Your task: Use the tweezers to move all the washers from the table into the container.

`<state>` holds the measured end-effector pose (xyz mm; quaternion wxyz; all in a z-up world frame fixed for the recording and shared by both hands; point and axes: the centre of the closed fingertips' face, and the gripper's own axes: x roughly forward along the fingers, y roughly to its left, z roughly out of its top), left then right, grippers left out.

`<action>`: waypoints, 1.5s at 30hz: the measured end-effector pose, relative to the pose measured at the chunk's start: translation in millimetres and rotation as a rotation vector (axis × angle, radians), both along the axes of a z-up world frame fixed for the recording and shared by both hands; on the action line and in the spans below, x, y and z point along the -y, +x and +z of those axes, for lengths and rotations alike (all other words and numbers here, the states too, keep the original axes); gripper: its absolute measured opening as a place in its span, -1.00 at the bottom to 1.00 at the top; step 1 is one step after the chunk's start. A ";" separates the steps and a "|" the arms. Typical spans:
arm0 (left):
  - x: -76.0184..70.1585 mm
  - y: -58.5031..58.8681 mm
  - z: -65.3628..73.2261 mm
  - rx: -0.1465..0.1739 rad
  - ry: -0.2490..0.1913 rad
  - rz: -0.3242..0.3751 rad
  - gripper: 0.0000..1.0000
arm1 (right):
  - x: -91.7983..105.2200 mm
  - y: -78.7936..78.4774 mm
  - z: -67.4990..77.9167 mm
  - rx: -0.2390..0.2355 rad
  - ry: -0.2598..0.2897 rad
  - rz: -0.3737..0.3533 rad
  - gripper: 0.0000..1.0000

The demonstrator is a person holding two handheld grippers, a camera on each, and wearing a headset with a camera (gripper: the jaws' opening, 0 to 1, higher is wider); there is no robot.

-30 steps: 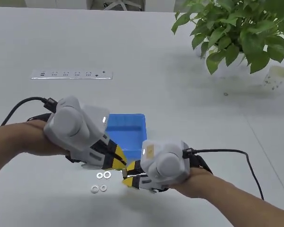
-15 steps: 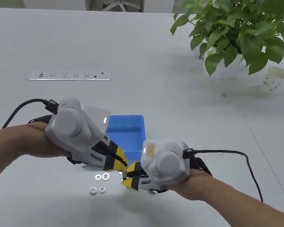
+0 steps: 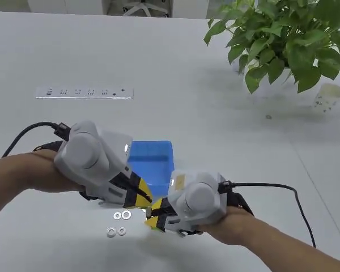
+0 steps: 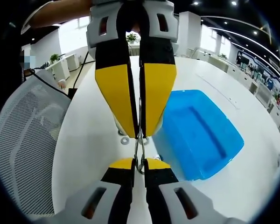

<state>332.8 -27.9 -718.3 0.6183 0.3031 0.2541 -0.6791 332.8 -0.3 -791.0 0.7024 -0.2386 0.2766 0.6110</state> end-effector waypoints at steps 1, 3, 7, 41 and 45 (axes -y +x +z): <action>-0.1 0.1 -0.1 0.001 0.002 -0.001 -0.88 | -0.1 -0.1 0.2 0.001 -0.001 0.000 -0.82; -0.2 0.2 -0.2 0.007 0.007 -0.004 -0.88 | -0.2 -0.5 0.7 0.004 0.002 -0.003 -0.82; -0.1 -0.6 -0.1 0.011 0.010 -0.007 -0.88 | 0.2 -1.2 0.9 0.007 0.000 -0.004 -0.82; 0.9 -0.5 49.1 0.068 0.001 0.004 -0.88 | 0.1 7.2 47.3 0.079 -0.005 0.031 -0.82; 0.6 3.3 53.0 0.079 0.002 0.008 -0.88 | -0.4 12.4 51.5 0.085 -0.005 0.029 -0.82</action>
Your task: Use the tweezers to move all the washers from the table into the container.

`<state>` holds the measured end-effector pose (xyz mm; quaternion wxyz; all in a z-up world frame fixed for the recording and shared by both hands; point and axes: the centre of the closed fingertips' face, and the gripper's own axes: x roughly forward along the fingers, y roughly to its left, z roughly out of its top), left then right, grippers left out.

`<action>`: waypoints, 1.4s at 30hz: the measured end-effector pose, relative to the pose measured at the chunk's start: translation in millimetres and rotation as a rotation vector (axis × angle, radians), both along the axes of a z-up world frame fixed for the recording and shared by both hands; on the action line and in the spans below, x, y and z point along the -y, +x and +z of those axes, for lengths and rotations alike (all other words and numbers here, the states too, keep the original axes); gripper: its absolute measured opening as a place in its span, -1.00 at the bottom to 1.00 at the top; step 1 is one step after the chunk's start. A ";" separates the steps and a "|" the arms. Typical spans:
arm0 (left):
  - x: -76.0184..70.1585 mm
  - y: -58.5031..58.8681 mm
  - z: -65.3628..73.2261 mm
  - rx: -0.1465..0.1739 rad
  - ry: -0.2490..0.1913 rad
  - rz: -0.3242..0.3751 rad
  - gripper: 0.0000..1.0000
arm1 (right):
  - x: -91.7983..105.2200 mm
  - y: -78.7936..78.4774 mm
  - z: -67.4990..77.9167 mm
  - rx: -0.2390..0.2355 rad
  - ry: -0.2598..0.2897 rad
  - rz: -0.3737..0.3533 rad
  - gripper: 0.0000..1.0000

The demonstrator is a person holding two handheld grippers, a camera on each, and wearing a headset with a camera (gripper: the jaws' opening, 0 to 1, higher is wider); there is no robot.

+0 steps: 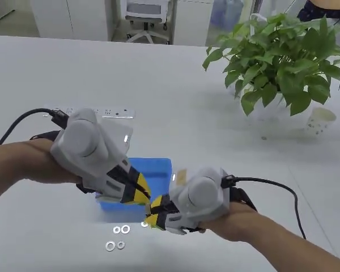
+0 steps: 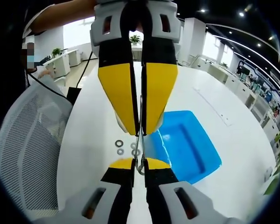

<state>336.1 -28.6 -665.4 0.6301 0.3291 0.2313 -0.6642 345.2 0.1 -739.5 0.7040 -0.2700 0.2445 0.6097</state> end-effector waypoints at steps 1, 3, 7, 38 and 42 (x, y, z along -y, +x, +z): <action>-0.2 1.1 0.8 0.002 -0.001 0.001 -0.88 | -0.1 0.9 0.9 0.001 0.000 0.000 -0.82; -1.1 5.0 1.9 0.006 -0.001 0.003 -0.88 | -0.2 3.5 3.1 0.004 0.001 0.000 -0.82; -2.2 11.2 4.2 0.017 -0.001 0.004 -0.88 | -1.1 9.9 7.0 0.009 0.004 -0.003 -0.82; -11.7 65.3 4.2 0.057 0.010 0.032 -0.88 | -9.7 67.1 6.1 0.037 0.008 -0.018 -0.82; -11.9 72.1 0.0 0.056 0.009 0.037 -0.88 | -9.4 73.8 1.8 0.038 0.003 -0.016 -0.82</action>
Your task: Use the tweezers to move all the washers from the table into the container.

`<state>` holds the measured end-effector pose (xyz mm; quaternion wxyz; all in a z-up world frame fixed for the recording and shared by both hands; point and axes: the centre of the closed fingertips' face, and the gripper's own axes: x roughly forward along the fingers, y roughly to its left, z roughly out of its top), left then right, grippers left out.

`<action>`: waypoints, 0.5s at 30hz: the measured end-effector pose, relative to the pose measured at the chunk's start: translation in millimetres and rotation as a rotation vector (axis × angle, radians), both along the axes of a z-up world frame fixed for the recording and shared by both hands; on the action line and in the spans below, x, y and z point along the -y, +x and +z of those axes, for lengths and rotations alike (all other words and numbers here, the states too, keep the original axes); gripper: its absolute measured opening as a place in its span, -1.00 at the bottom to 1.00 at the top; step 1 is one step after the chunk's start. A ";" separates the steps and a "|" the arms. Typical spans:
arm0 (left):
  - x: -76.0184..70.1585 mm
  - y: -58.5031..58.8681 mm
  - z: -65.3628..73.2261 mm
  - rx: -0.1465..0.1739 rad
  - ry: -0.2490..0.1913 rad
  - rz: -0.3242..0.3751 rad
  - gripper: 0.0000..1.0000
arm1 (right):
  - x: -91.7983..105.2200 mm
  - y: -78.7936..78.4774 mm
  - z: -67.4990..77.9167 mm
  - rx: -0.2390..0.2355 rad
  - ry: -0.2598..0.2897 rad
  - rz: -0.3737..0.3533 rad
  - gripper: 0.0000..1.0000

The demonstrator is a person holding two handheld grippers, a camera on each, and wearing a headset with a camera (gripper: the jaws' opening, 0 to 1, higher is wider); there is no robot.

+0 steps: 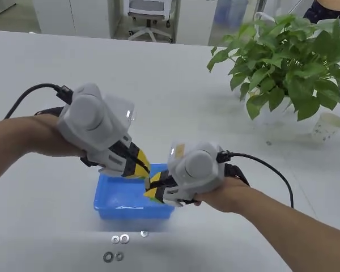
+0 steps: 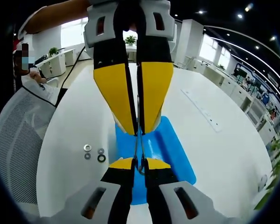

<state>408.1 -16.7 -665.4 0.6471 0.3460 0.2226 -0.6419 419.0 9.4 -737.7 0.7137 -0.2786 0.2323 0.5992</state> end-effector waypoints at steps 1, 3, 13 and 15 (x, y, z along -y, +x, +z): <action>0.1 1.2 -0.8 0.000 0.000 0.001 -0.88 | 0.0 1.3 -0.9 -0.001 -0.001 0.000 -0.82; 0.1 4.6 -3.3 -0.001 -0.002 0.003 -0.88 | 0.0 4.8 -3.3 -0.002 0.000 0.001 -0.82; -1.5 19.3 -17.0 0.010 0.005 0.014 -0.88 | -2.4 20.6 -17.4 -0.010 -0.006 0.001 -0.81; -1.9 21.6 -20.5 0.010 0.008 0.015 -0.88 | -2.9 22.7 -21.2 -0.012 -0.008 0.002 -0.81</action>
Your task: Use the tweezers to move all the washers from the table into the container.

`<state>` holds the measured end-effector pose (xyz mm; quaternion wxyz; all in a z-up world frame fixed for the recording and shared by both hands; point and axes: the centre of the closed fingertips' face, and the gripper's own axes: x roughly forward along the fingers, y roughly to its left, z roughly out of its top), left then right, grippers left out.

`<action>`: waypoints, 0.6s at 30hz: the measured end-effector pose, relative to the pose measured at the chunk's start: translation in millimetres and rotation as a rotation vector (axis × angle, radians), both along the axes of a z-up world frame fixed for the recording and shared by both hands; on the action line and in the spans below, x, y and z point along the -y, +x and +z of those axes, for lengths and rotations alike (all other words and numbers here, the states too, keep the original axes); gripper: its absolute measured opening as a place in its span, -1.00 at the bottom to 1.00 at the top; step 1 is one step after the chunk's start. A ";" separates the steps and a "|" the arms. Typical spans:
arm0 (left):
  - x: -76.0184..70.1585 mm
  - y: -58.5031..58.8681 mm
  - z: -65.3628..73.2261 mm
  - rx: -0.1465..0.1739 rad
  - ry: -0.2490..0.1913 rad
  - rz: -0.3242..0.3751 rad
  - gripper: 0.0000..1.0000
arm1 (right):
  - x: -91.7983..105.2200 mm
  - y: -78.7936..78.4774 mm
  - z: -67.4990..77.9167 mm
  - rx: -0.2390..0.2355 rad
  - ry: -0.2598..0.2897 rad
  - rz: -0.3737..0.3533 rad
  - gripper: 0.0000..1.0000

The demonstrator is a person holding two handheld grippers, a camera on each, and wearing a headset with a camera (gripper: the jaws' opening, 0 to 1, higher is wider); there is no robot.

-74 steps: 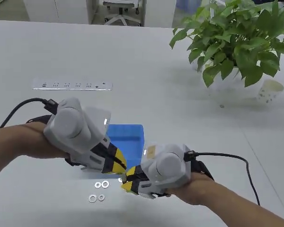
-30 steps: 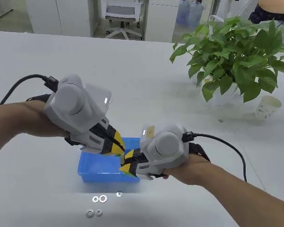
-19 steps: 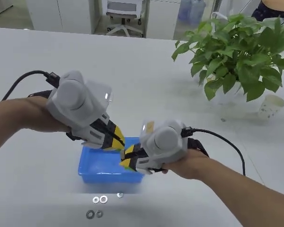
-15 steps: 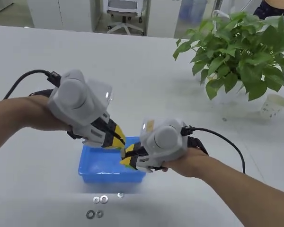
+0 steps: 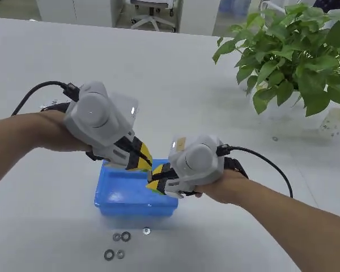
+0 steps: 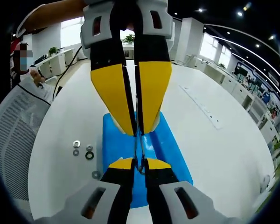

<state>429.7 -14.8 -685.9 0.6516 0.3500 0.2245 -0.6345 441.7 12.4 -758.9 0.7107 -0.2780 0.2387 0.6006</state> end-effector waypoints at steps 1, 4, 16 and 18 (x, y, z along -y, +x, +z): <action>0.0 0.5 -1.3 -0.001 0.001 0.000 -0.88 | 0.0 0.5 -1.5 -0.003 -0.001 0.000 -0.81; -0.1 2.8 -6.4 -0.001 0.009 0.000 -0.88 | -0.6 2.2 -6.2 -0.015 -0.002 -0.003 -0.81; -1.9 7.0 -23.4 -0.010 0.021 0.008 -0.88 | 0.2 2.9 -21.9 -0.024 -0.026 0.010 -0.80; -2.2 6.5 -25.3 -0.011 0.024 0.008 -0.88 | 0.5 2.4 -24.1 -0.023 -0.033 0.013 -0.80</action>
